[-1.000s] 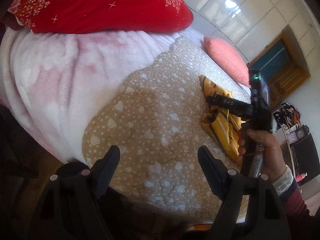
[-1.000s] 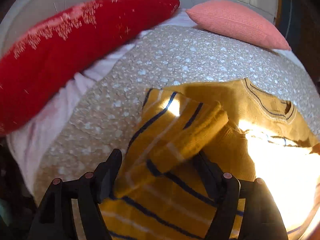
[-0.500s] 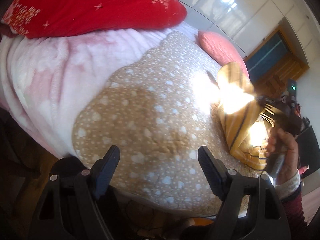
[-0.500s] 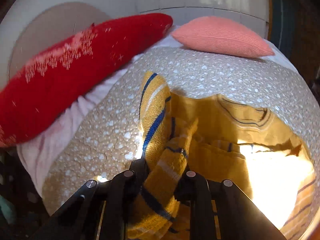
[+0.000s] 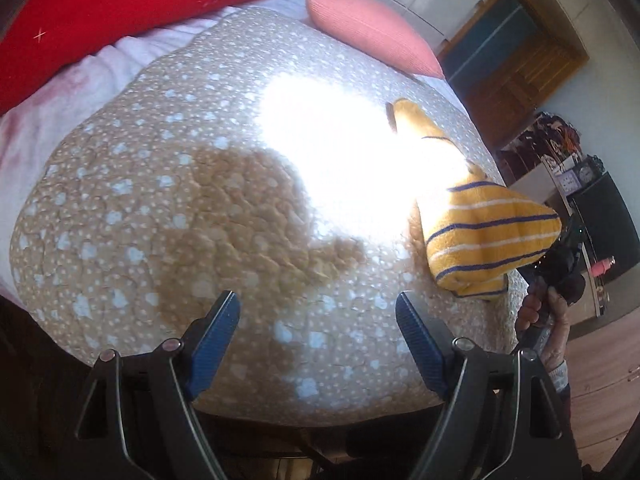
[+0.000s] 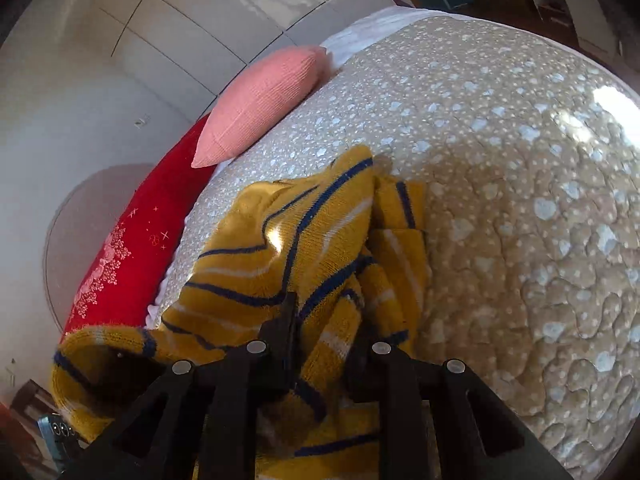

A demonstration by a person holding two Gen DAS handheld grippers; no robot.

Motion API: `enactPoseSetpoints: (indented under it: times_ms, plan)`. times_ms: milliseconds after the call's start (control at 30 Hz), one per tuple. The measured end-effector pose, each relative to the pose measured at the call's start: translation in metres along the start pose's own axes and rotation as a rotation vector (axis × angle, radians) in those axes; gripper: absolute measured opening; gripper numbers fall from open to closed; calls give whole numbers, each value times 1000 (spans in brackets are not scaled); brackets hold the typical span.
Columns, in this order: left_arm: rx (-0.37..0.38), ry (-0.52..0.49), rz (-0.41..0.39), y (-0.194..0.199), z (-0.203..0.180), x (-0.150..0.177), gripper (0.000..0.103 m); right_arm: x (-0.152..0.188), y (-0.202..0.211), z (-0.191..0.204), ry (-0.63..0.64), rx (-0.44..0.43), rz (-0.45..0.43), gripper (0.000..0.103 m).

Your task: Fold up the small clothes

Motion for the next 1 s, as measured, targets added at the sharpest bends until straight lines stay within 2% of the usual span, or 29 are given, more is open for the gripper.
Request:
enactPoseSetpoints:
  times_ms: [33,100,167,267,300,367,467,500,533,567,667,767,833,900,1000]
  plan:
    - [-6,-13,3,-1,-5,0,79,2,4,1,12,3,-7,19]
    - [-26,-35,-4,0,-11,0,79,2,14,4,17,36,-34,27]
    - [-45,-50,-15,3,-15,2,79,4,32,8,7,72,-88,48]
    - [-57,-56,-15,4,-15,2,79,11,61,29,43,-25,-135,53]
    - [-58,-55,-13,4,-15,3,79,15,68,39,71,-59,-141,59]
    - [-54,-49,-11,2,-15,2,79,25,74,63,162,-89,-142,72]
    - [-39,-50,-4,1,-20,2,79,42,55,93,295,-43,-76,76]
    - [-37,-57,-4,2,-23,4,79,47,42,96,326,3,-22,63]
    - [-34,-65,-7,4,-26,5,79,53,30,93,336,51,42,10]
    - [-32,-74,-14,7,-28,6,79,59,23,82,310,91,87,8]
    - [-41,-100,-46,18,-31,6,79,77,33,32,192,114,112,8]
    - [-47,-116,-47,16,-31,5,79,99,50,-21,38,47,121,7]
    - [-45,-118,-24,6,-34,2,79,108,54,-40,-24,11,120,7]
    - [-31,-116,6,-5,-41,1,79,111,54,-38,-2,-4,119,7]
    - [-10,-146,28,-14,-56,5,79,109,60,-22,79,30,109,14]
Point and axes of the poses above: each gripper's, at about its wrist camera, not at the fingertips, and y roughly against the way its jaws point, z to its left, x to its underside, the point moved 3 cm from there along -y, roughly the way its jaws point, and after that the axes turned 12 degrees about z, right-handed, at the moved point
